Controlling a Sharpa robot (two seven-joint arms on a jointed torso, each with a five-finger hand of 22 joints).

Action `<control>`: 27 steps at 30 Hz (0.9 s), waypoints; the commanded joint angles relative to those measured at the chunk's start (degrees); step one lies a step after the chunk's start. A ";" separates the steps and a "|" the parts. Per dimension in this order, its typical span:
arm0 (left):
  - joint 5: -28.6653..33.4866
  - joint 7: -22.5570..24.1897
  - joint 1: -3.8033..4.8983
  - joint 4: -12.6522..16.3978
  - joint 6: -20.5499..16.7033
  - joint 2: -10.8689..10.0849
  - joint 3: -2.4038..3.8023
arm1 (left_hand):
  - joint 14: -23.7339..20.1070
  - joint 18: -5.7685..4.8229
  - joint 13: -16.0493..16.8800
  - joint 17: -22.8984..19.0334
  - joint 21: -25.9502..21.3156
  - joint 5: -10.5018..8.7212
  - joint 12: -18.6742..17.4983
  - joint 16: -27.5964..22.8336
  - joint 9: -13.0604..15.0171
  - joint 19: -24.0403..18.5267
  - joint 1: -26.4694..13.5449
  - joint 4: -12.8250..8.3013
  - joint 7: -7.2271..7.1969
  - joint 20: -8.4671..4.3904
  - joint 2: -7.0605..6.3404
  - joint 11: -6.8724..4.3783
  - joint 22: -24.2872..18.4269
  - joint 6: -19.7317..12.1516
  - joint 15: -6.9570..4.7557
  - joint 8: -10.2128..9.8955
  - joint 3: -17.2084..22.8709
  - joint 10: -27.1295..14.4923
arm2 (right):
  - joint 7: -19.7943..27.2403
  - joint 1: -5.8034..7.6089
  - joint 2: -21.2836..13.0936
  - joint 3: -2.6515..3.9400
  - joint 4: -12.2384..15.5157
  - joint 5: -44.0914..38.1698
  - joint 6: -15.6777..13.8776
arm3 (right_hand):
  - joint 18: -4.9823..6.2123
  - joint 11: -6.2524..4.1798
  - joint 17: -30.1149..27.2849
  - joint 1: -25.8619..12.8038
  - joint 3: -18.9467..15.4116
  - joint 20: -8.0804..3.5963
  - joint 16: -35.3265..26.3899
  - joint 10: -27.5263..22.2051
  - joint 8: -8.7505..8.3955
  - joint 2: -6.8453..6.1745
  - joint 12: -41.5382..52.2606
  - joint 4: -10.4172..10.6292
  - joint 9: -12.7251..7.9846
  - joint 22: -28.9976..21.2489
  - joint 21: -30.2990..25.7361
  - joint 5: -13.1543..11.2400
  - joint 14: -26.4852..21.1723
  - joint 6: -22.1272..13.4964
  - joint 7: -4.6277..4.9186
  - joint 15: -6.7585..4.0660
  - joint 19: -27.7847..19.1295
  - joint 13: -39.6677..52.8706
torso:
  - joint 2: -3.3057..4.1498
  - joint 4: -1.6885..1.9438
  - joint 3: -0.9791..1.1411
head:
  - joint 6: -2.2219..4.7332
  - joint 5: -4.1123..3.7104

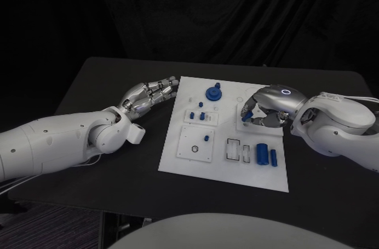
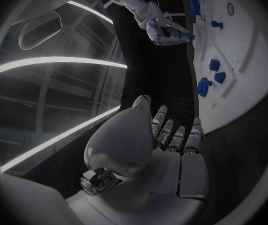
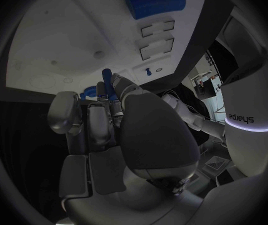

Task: Assemble the parts on the task board

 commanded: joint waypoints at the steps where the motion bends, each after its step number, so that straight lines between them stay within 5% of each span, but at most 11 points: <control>1: 0.05 4.41 -0.12 0.26 0.26 -0.05 0.05 | 0.18 1.04 0.08 0.07 -0.03 0.39 0.26 0.36 0.10 -0.22 0.40 0.05 -0.22 -0.03 -0.15 0.15 -0.20 0.55 -0.40 0.31 0.29 0.30 | -0.55 1.04 -0.66 0.04 2.03 -0.40 -3.14 | -0.81 -0.23 -0.10 -0.22 -0.04 -0.11 0.13 0.83 0.20 0.49 0.14 -0.37 0.46 8.47 0.34 0.22 0.28 0.29 0.01 -0.20 0.25 0.06 | -0.02 -0.04 0.02 | 0.00 0.01; 10: 0.05 4.85 -0.12 0.12 0.18 0.16 0.05 | 0.10 1.10 0.09 0.05 -0.19 0.47 0.37 0.34 0.09 -0.54 0.42 0.14 -0.27 -0.66 -0.31 0.14 -0.72 0.75 -1.03 0.46 0.23 0.45 | -1.14 2.64 1.47 0.05 6.38 -0.40 0.60 | -0.80 -0.41 -0.08 -0.11 0.07 -0.20 0.11 1.93 0.21 0.06 -0.05 -0.97 0.89 8.47 0.39 0.24 0.35 0.56 0.14 -0.33 0.26 0.09 | 0.01 -0.06 -0.07 | 0.00 0.32; 19: 0.05 5.06 -0.13 -0.19 0.13 0.67 0.05 | -0.26 1.06 0.03 -0.02 -0.43 0.45 0.19 0.21 -0.18 -1.01 0.46 0.25 -0.37 -1.21 -0.23 0.08 -1.37 -1.22 -1.51 0.06 0.31 0.16 | -0.39 1.90 7.73 0.05 4.96 -2.46 4.46 | -0.78 -0.27 -0.16 -0.03 0.35 -0.25 0.04 2.13 -0.51 -0.25 -0.53 -1.48 0.92 8.41 0.23 0.27 0.38 -0.28 0.41 -0.30 0.17 0.06 | 0.03 0.04 -0.12 | 0.00 0.57; 23: 0.05 5.22 -0.13 -0.33 -0.06 0.99 0.05 | -0.61 0.85 -0.06 -0.09 -0.53 0.42 -0.25 0.12 -1.00 -1.21 0.12 0.34 -4.38 -1.39 -0.32 0.52 -1.90 -10.77 -1.34 -1.85 0.06 -0.55 | -0.07 0.79 10.60 0.05 3.45 -4.03 5.93 | -0.76 -0.25 -0.29 -0.05 0.41 -0.24 -0.05 2.12 -0.66 -0.28 -0.63 -1.55 0.92 8.37 0.09 0.28 0.33 -0.43 0.43 -0.27 0.11 0.05 | 0.15 0.23 -0.02 | 0.00 0.51; 24: 0.05 5.26 -0.13 -0.37 -0.11 1.04 0.05 | -0.73 0.76 -0.08 -0.12 -0.53 0.44 -0.38 0.09 -1.48 -1.22 -0.08 0.31 -7.40 -1.42 -0.30 1.25 -2.12 -16.37 -1.20 -2.42 -0.11 -0.76 | -0.04 0.58 11.02 0.05 3.22 -4.17 6.12 | -0.76 -0.25 -0.29 -0.05 0.41 -0.24 -0.05 2.12 -0.66 -0.28 -0.63 -1.55 0.92 8.37 0.09 0.28 0.33 -0.43 0.43 -0.27 0.11 0.05 | 0.16 0.26 -0.02 | 0.00 0.49; 27: 0.05 5.38 -0.13 -0.60 -0.24 1.25 0.05 | -0.93 0.69 -0.13 -0.17 -0.57 0.40 -0.59 0.03 -1.70 -1.35 -0.24 0.26 -9.61 -1.48 -0.20 1.04 -2.51 -19.17 -1.17 -2.63 -0.24 -1.09 | 0.12 -0.55 12.76 0.05 2.34 -4.59 6.53 | -0.75 -0.18 -0.41 -0.09 0.51 -0.22 -0.14 2.11 -0.87 -0.31 -0.77 -1.63 0.91 8.35 0.02 0.28 0.28 -0.67 0.52 -0.23 0.06 0.04 | 0.12 0.23 -0.05 | 0.00 0.37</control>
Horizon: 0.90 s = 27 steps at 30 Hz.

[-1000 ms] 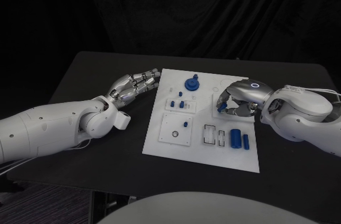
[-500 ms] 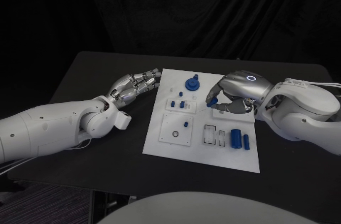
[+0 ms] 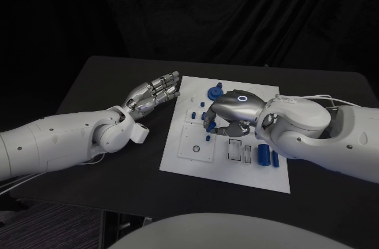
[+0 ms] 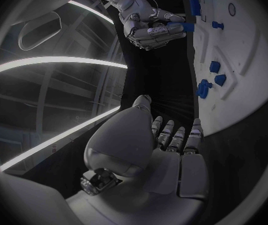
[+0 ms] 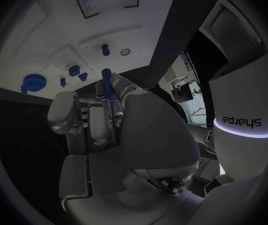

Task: Assemble the parts on the task board

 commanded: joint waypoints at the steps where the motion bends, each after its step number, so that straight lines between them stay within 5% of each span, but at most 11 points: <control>1: 0.05 5.38 -0.10 -0.22 -0.12 0.23 0.06 | -0.62 0.69 -0.10 -0.08 -0.33 0.18 -0.30 0.03 -0.15 -0.10 -0.24 0.10 -1.37 -0.24 -0.21 0.12 -0.22 -1.89 -0.03 -0.31 -0.41 -0.16 | 0.22 -1.17 1.43 0.02 -0.78 -2.53 2.57 | -0.75 -0.89 -0.15 -0.06 0.10 -0.22 -0.13 1.18 -0.42 -0.29 -0.08 -0.29 -0.01 8.37 -0.19 0.22 0.08 -0.53 -0.06 -0.03 0.07 0.04 | 0.01 0.08 0.03 | 0.00 -0.12; 6: 0.05 5.27 -0.11 -0.42 0.06 0.42 0.06 | -0.68 0.68 -0.11 -0.09 -0.37 0.17 -0.33 0.01 -0.06 -0.21 -0.25 0.10 -1.27 -0.25 -0.15 0.18 -0.40 -1.36 -0.05 -0.20 -0.40 -0.21 | 0.69 -2.56 3.86 0.03 -1.95 -3.88 3.09 | -0.73 -0.77 -0.20 -0.07 0.23 -0.18 -0.18 1.09 -0.68 -0.38 -0.31 -0.45 -0.02 8.33 -0.36 0.22 0.05 -0.77 0.07 0.05 -0.03 0.02 | 0.03 0.02 0.02 | 0.00 0.05; 14: 0.05 5.03 -0.11 -0.56 0.36 0.70 0.06 | -0.66 0.71 -0.09 -0.08 -0.32 0.13 -0.26 0.03 0.29 -0.14 -0.33 0.06 0.78 -0.18 0.04 0.45 -0.50 1.38 -0.05 0.32 -0.44 -0.20 | 2.17 -4.20 6.56 0.03 -3.35 -8.70 4.01 | -0.73 -0.68 -0.41 -0.31 0.27 -0.10 -0.33 0.97 -0.97 -0.57 -0.59 -0.48 -0.03 8.31 -0.43 0.19 -0.05 -1.04 0.10 0.15 -0.10 -0.01 | 0.10 0.10 0.03 | 0.00 -0.11; 27: 0.05 4.76 -0.11 -0.43 0.46 0.72 0.06 | -0.61 0.71 -0.09 -0.07 -0.30 0.13 -0.25 0.04 0.33 -0.10 -0.33 0.06 0.99 -0.15 0.06 0.44 -0.45 1.70 -0.02 0.38 -0.44 -0.21 | 2.42 -4.95 7.60 0.03 -3.75 -10.19 6.27 | -0.74 -0.78 -0.42 -0.48 0.46 -0.06 -0.36 1.43 -1.45 -0.71 -0.65 -0.63 -0.07 8.34 -0.30 0.20 -0.11 -1.47 0.11 0.13 -0.13 0.12 | 0.00 -0.15 0.01 | 0.00 0.11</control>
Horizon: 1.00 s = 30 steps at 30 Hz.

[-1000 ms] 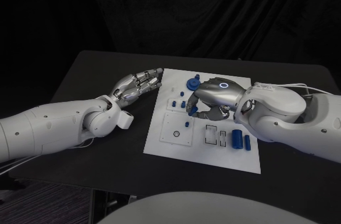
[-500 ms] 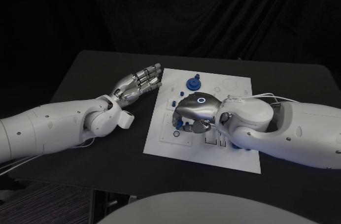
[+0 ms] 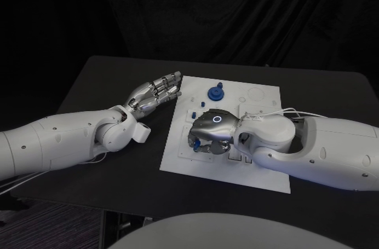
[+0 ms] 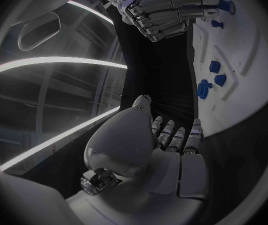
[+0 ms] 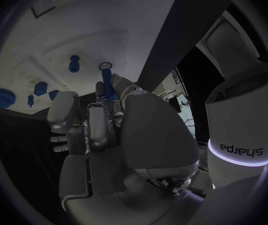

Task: Assemble the parts on the task board

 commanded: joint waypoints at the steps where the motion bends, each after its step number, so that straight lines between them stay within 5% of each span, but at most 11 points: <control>1: 0.05 4.74 -0.11 0.16 0.47 -0.01 0.05 | -0.19 0.71 -0.05 -0.07 -0.30 0.13 -0.28 0.04 0.10 -0.10 -0.33 -0.11 -0.04 -0.16 0.06 0.23 0.03 0.45 -0.02 0.39 -0.27 -0.03 | 0.20 -0.18 0.13 0.04 -0.09 -1.87 2.05 | -0.73 -1.00 -0.13 -0.17 0.09 -0.06 -0.38 1.26 -0.36 -0.41 -0.06 -0.26 -0.10 8.34 -0.08 0.26 -0.12 -0.30 -0.03 0.13 -0.14 0.15 | -0.03 -0.12 0.00 | 0.00 -0.16; 30: 0.05 4.23 -0.11 0.04 0.84 0.32 0.05 | 0.02 0.66 -0.04 -0.02 -0.22 0.16 -0.23 0.12 0.27 0.05 -0.30 -0.13 0.81 0.05 0.26 0.19 0.10 2.01 0.28 0.68 -0.19 -0.08 | 0.10 -1.29 1.24 0.04 -1.69 -5.75 1.27 | -0.70 -1.27 -0.19 -0.25 0.33 -0.13 -0.47 2.10 -0.71 -0.41 0.18 -0.58 -0.04 8.34 -0.09 0.22 -0.23 -0.33 -0.14 -0.07 -0.27 0.55 | -0.08 -0.11 0.03 | 0.00 -0.19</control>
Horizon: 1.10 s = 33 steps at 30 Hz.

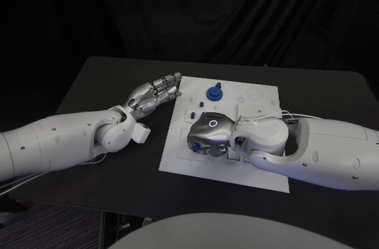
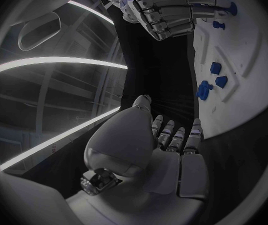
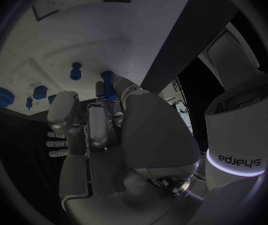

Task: Assemble the parts on the task board

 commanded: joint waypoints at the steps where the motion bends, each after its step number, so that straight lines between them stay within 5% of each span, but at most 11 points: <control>1: 0.05 4.20 -0.11 0.02 0.77 0.12 0.05 | 0.02 0.67 -0.04 -0.02 -0.22 0.16 -0.24 0.12 0.06 0.05 -0.30 -0.12 -0.02 0.04 0.26 0.19 0.08 0.38 0.28 0.22 -0.19 -0.08 | -0.21 -0.20 0.08 0.02 -0.32 -1.04 -0.44 | -0.70 -1.47 0.00 0.22 0.01 -0.13 -0.25 1.90 -0.39 0.04 0.21 -0.26 0.04 8.35 -0.11 0.34 -0.23 -0.31 -0.14 -0.07 -0.27 0.15 | -0.03 -0.02 -0.02 | 0.01 0.22; 17: 0.05 3.75 -0.11 -0.32 1.24 0.44 0.05 | 0.07 0.72 -0.03 -0.01 -0.07 0.19 -0.12 0.14 0.21 0.33 -0.12 -0.20 1.56 0.36 0.65 -0.12 0.20 2.05 0.49 0.51 0.11 -0.07 | -0.17 -0.51 0.47 0.02 -0.98 -1.04 -0.77 | -0.66 -1.55 -0.28 -0.56 -0.07 -0.22 -0.45 1.73 -1.08 -0.14 0.03 -0.09 -0.07 8.30 -0.28 0.33 -0.34 -1.01 -0.21 -0.17 -0.39 0.42 | -0.01 0.06 -0.01 | 0.01 -0.03; 20: 0.05 3.70 -0.11 -0.40 1.34 0.48 0.05 | 0.06 0.73 -0.03 -0.01 -0.06 0.18 -0.12 0.14 0.24 0.36 -0.09 -0.21 1.78 0.40 0.67 -0.22 0.20 2.32 0.51 0.57 0.13 -0.09 | -0.19 -0.56 0.38 0.02 -1.01 -1.04 -0.71 | -0.60 -1.00 -0.54 -1.76 0.17 -0.27 -0.68 -1.09 -3.31 -0.62 -1.64 0.37 -0.73 8.18 -0.71 0.40 -0.52 -4.57 -1.32 -0.19 -0.65 0.25 | -0.03 0.00 -0.02 | 0.01 0.10; 22: 0.05 3.67 -0.12 -0.50 1.40 0.53 0.05 | 0.06 0.74 -0.04 -0.01 -0.05 0.18 -0.13 0.14 0.29 0.37 -0.04 -0.25 2.24 0.45 0.72 -0.41 0.16 2.83 0.52 0.66 0.20 -0.14 | -0.23 -0.59 0.31 0.02 -1.01 -1.04 -0.69 | -0.35 0.09 -1.50 -3.14 0.46 -0.28 -1.40 -5.55 -5.62 -1.64 -4.04 1.08 -2.12 7.83 -2.15 0.40 -1.15 -10.66 -3.65 -0.07 -1.37 -0.25 | -0.02 0.01 -0.03 | 0.01 0.10; 25: 0.05 3.62 -0.13 -0.64 1.51 0.61 0.05 | 0.06 0.83 -0.04 -0.01 -0.05 0.20 -0.13 0.14 0.55 0.36 0.13 -0.34 3.96 0.50 0.76 -1.34 0.00 5.43 0.43 1.29 0.40 -0.23 | -0.22 -0.64 0.19 0.02 -1.00 -1.04 -0.88 | -0.16 0.85 -2.55 -4.49 -0.40 0.19 -2.16 -10.33 -5.60 -2.41 -5.86 1.55 -3.95 7.46 -3.78 0.29 -1.90 -17.57 -6.11 0.31 -2.17 -0.39 | -0.03 0.03 -0.02 | 0.01 -0.06; 26: 0.05 3.62 -0.14 -0.65 1.53 0.61 0.05 | 0.05 0.84 -0.04 -0.01 -0.05 0.20 -0.11 0.13 0.57 0.36 0.14 -0.34 4.13 0.50 0.75 -1.43 -0.02 5.63 0.43 1.36 0.42 -0.22 | -0.20 -0.65 0.16 0.02 -0.99 -1.04 -0.98 | -0.12 0.86 -2.58 -4.61 -0.62 0.21 -2.19 -10.88 -5.58 -2.42 -5.96 1.58 -4.13 7.44 -3.91 0.28 -1.94 -18.04 -6.28 0.36 -2.23 -0.34 | -0.02 0.02 -0.02 | 0.01 -0.08; 27: 0.05 3.62 -0.15 -0.66 1.54 0.62 0.05 | 0.05 0.84 -0.04 -0.01 -0.05 0.20 -0.11 0.13 0.57 0.36 0.14 -0.34 4.13 0.50 0.75 -1.43 -0.02 5.63 0.43 1.36 0.42 -0.22 | -0.15 -0.68 0.08 0.02 -0.96 -1.03 -1.28 | -0.05 1.00 -2.86 -5.19 -1.71 0.35 -2.39 -13.56 -5.72 -2.55 -6.72 1.84 -5.45 7.34 -4.41 0.30 -2.17 -22.68 -7.16 0.47 -2.43 -0.38 | -0.02 0.02 -0.02 | 0.01 -0.12; 30: 0.05 3.66 -0.18 -0.67 1.55 0.59 0.05 | 0.04 0.84 -0.04 -0.02 -0.05 0.20 -0.12 0.13 0.56 0.36 0.15 -0.34 4.18 0.50 0.76 -1.45 -0.04 5.60 0.43 1.36 0.43 -0.23 | 0.39 -0.73 -0.36 0.02 -0.81 -0.16 -3.12 | 0.21 1.26 -3.94 -5.03 -3.87 0.60 -3.14 -16.66 -6.01 -2.42 -6.77 2.35 -7.37 7.00 -6.09 0.39 -2.88 -29.02 -8.09 0.71 -3.10 -0.08 | -0.02 0.04 -0.03 | 0.01 0.00; 33: 0.05 3.67 -0.20 -0.63 1.55 0.52 0.05 | 0.05 0.84 -0.05 -0.01 -0.05 0.21 -0.12 0.14 0.55 0.36 0.16 -0.35 4.17 0.50 0.76 -1.44 -0.03 5.50 0.42 1.35 0.44 -0.24 | 1.05 -0.75 -1.05 0.03 -0.48 0.88 -5.60 | 0.19 1.31 -3.68 -4.73 -4.63 0.68 -2.98 -17.42 -6.18 -2.40 -6.56 2.71 -8.00 7.03 -6.08 0.44 -2.83 -31.12 -8.44 0.78 -3.06 0.05 | -0.07 0.02 -0.02 | 0.01 0.35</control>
